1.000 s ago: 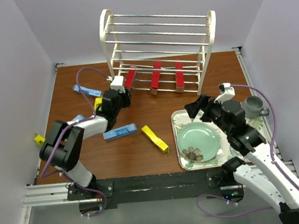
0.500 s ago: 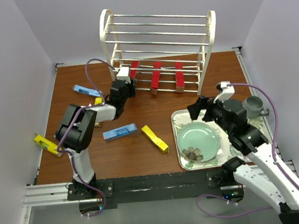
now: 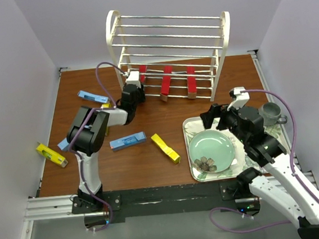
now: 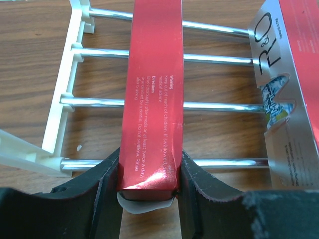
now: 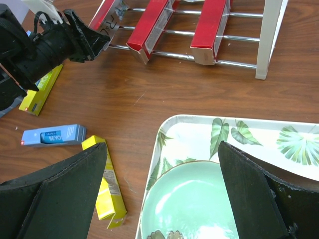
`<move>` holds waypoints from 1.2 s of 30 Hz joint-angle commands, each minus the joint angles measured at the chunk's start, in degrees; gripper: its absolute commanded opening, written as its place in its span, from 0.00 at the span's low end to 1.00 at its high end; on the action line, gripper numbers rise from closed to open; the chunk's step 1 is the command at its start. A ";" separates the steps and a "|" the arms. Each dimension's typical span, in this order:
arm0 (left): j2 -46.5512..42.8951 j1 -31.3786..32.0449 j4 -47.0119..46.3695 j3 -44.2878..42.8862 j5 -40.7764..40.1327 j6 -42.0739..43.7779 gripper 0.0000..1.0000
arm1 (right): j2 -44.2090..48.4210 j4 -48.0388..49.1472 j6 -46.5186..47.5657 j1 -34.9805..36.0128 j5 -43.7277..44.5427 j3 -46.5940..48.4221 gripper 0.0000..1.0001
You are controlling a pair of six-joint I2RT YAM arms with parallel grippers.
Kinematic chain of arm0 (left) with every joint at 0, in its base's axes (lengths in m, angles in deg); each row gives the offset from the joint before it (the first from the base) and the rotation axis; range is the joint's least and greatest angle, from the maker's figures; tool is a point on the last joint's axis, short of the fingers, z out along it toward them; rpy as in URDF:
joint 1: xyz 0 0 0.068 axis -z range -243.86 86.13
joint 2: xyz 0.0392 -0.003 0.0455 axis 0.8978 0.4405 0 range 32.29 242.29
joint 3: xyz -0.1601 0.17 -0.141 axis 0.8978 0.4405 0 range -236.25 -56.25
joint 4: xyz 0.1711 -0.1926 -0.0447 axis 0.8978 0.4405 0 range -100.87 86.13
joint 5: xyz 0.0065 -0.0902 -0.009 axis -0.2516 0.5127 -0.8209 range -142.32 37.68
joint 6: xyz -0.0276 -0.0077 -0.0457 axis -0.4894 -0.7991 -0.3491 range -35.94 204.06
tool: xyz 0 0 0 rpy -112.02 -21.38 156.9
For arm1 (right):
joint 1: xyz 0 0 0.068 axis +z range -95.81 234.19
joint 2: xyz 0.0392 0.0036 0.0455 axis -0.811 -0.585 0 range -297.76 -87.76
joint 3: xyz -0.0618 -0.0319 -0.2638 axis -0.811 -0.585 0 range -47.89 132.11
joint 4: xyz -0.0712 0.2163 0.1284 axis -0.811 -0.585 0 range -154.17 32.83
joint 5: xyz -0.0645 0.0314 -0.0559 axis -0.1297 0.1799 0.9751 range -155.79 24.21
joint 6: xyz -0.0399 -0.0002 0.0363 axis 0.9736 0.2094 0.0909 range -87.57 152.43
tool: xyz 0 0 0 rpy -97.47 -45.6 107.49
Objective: Place and organize the toothpastes onto the shelf
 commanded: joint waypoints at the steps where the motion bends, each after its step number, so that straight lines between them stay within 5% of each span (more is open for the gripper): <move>1: 0.48 -0.56 -3.87 -2.68 -2.34 -1.13 0.32 | 0.26 2.78 1.41 -0.12 -0.02 -0.68 0.99; 8: 0.83 -1.09 -3.08 -3.38 -1.47 -1.31 0.60 | -0.45 3.22 1.85 -0.12 0.16 -0.59 0.99; 15: -0.75 -1.09 -3.34 -1.36 -1.29 -1.92 0.71 | -0.97 3.84 1.94 -0.12 -0.11 -0.50 0.99; 36: -4.44 -0.91 -1.93 1.10 1.61 -6.23 0.61 | -0.45 3.93 1.15 -0.03 -1.07 -1.12 0.99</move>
